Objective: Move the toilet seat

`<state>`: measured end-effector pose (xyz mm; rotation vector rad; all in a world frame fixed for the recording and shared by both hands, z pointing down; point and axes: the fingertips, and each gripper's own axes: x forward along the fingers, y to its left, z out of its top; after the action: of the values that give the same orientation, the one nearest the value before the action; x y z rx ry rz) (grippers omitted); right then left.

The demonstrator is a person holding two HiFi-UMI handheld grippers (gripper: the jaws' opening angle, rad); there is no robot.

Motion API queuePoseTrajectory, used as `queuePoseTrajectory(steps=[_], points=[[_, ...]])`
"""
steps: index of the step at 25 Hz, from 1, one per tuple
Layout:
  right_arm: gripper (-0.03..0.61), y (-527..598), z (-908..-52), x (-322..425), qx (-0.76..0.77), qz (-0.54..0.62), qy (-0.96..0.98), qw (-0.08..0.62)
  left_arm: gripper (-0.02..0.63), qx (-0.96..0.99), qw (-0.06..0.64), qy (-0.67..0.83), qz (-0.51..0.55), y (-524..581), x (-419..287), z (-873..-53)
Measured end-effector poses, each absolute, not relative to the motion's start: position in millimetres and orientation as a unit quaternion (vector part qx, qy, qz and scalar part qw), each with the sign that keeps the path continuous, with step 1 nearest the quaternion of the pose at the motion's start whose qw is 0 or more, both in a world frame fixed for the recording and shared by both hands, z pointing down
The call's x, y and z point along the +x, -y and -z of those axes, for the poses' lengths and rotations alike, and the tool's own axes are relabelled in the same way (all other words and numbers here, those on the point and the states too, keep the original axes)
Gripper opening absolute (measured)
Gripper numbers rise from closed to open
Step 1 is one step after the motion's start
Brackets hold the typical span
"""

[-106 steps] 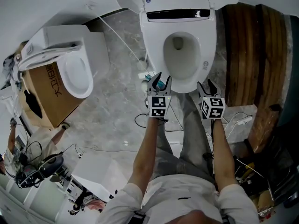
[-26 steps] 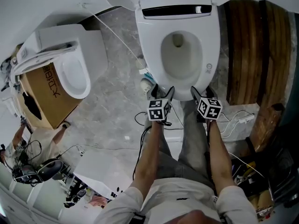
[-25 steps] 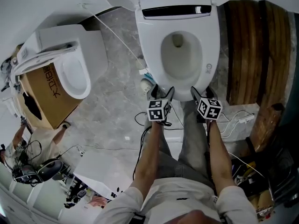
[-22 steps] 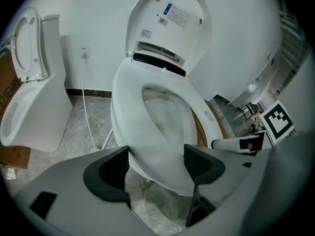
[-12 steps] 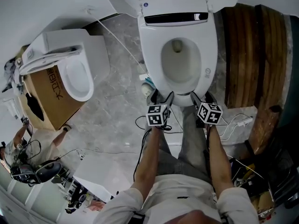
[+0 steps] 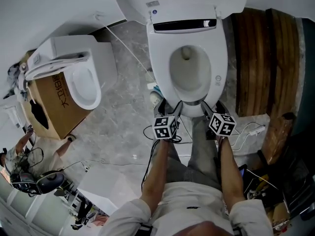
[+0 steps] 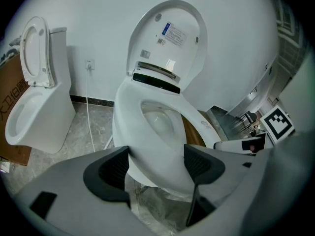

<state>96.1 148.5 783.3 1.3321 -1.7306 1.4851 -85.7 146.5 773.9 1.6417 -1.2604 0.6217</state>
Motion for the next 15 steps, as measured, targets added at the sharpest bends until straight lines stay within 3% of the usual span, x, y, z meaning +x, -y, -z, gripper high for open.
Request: queuePoseTrajectory(steps=[15], points=[[0.380, -136.9, -742.0, 95.1, 0.496, -0.556, 0.626, 0.230, 0.350, 0.690, 0.434, 0.531, -0.233, -132.6, -88.8, -730.4]])
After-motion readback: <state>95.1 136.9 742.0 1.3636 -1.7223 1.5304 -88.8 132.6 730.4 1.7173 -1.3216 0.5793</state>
